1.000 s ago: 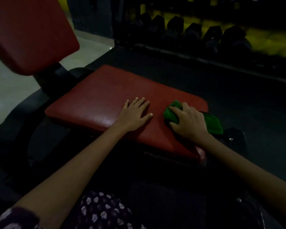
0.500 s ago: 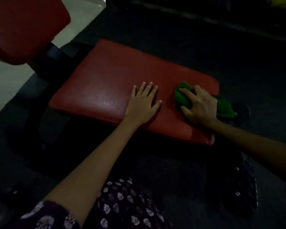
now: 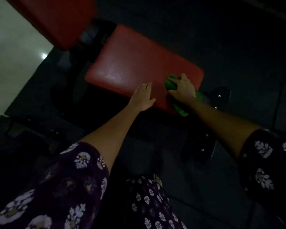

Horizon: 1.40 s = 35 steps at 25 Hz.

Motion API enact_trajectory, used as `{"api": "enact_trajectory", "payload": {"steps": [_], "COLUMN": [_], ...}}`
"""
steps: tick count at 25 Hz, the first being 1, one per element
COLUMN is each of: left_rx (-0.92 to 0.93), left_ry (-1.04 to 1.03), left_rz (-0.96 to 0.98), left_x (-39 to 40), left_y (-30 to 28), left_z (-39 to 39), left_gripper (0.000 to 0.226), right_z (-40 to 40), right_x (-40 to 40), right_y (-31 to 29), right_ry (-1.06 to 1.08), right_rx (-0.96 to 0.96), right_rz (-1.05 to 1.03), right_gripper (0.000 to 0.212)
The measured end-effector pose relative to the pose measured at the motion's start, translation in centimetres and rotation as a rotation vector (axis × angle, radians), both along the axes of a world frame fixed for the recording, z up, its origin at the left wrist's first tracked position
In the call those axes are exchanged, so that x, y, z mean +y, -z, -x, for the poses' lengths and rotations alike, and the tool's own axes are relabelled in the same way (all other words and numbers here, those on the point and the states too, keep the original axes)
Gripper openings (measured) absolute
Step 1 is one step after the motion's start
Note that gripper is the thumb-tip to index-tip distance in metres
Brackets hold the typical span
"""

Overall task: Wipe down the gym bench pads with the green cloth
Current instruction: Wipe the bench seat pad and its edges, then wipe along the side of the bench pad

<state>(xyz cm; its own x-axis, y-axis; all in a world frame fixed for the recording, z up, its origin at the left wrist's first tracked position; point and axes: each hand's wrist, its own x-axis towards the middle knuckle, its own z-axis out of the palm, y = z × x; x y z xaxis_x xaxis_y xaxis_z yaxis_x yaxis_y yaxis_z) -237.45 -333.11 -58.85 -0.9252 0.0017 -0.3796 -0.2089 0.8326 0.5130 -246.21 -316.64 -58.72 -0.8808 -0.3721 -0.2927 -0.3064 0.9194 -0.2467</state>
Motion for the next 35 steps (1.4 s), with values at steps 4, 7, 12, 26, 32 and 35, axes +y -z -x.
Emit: {"api": "enact_trajectory", "payload": {"steps": [4,7,12,26,32,35], "left_rx": [-0.01,0.003,0.074,0.115,0.054,0.057], "left_ry": [-0.173,-0.361,-0.608,-1.238,-1.291,-1.265], "left_rz": [-0.084,-0.144,-0.117,0.084,0.117,0.091], "left_x": [-0.9,-1.7,-3.6,-12.5,-15.4,-17.0], "left_y": [-10.0,-16.4,-24.6,-36.3,-34.8,-34.1], "left_z": [-6.9,-12.8,-23.8,-59.4,-67.4,-67.0], "left_gripper": [0.068,0.062,0.059,0.061,0.06,0.061], "right_z": [-6.7,-11.1,-18.3,-45.6,-53.5,-53.4], "right_x": [-1.6,-2.9,-6.1,-24.7,-28.7,-30.1], "right_y": [-9.5,-16.0,-25.2,-36.1,-35.1,-34.0], "right_ry": [-0.091,-0.13,-0.309,-0.966,-1.051,-1.055], "right_rx": [-0.104,-0.131,-0.155,-0.187,-0.217,-0.232], "right_rz": [0.176,0.246,0.291,0.273,0.258,0.212], "right_gripper": [0.055,0.057,0.056,0.052,0.05,0.05]}}
